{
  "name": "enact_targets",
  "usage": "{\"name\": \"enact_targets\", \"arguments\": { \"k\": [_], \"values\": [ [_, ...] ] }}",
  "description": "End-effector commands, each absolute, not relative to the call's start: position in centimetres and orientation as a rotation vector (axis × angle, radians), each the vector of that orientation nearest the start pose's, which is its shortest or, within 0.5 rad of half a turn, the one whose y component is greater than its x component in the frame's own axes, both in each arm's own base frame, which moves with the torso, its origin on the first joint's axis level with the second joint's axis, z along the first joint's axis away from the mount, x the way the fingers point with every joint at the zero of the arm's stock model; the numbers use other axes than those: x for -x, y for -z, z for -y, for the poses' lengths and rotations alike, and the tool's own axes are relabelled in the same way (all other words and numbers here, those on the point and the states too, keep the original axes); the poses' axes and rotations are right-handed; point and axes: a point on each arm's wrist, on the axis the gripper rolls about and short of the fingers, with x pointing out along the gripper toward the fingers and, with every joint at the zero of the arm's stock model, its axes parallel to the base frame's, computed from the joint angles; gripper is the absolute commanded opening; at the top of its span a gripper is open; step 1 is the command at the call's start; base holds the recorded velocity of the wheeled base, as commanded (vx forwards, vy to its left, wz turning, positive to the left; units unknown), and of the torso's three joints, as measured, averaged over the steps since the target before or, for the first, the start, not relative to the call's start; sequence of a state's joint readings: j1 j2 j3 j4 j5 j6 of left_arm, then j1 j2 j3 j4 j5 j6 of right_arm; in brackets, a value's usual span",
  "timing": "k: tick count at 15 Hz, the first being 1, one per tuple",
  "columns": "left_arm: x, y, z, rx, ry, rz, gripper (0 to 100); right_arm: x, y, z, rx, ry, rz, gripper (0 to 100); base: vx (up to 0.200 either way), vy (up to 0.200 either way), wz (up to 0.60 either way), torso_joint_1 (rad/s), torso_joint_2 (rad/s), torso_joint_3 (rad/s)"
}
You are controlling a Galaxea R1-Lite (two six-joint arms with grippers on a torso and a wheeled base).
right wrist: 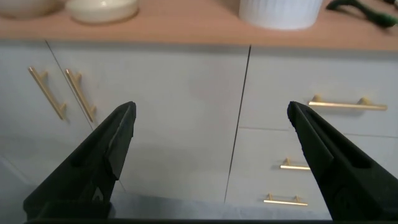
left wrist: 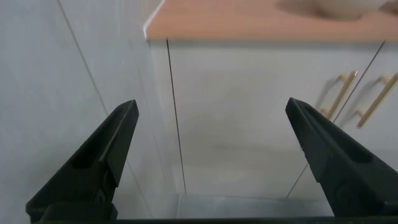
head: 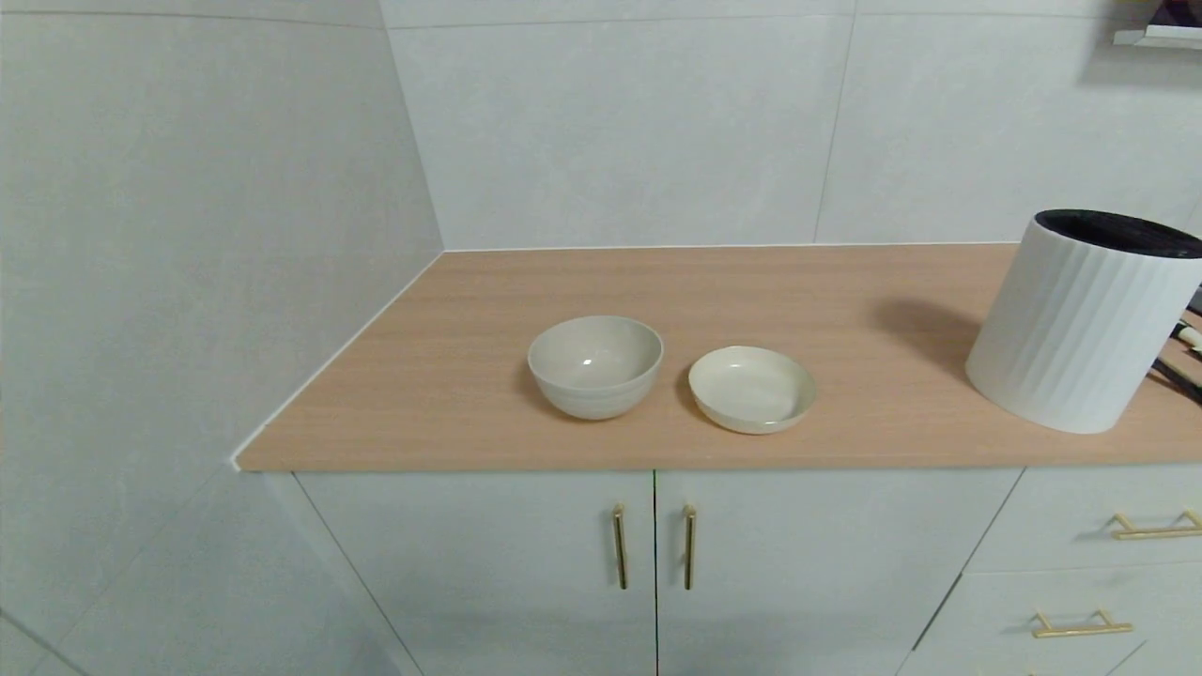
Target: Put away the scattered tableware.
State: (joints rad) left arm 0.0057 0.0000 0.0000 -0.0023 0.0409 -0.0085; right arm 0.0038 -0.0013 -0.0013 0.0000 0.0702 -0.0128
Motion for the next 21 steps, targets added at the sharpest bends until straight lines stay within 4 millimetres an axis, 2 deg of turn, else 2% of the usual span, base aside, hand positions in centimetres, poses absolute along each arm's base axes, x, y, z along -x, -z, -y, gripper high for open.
{"name": "enact_targets", "arguments": {
  "k": [1,13,18,21],
  "values": [
    [2.28,-7.58,-0.08,0.009,-0.048,0.003,100,2.30,-7.59,-0.15,0.012,-0.075,0.002,100,0.000,0.000,0.00,-0.217,0.50,0.300],
    [2.28,-7.58,-0.08,0.009,-0.048,0.003,100,2.30,-7.59,-0.15,0.012,-0.075,0.002,100,0.000,0.000,0.00,-0.178,0.48,0.297],
    [2.28,-7.58,-0.08,0.009,-0.048,0.003,100,2.30,-7.59,-0.15,0.012,-0.075,0.002,100,0.000,0.000,0.00,-0.100,0.41,0.307],
    [2.28,-7.58,-0.08,0.009,-0.048,0.003,100,2.30,-7.59,-0.15,0.012,-0.075,0.002,100,0.000,0.000,0.00,-0.030,0.10,0.063]
  ]
}}
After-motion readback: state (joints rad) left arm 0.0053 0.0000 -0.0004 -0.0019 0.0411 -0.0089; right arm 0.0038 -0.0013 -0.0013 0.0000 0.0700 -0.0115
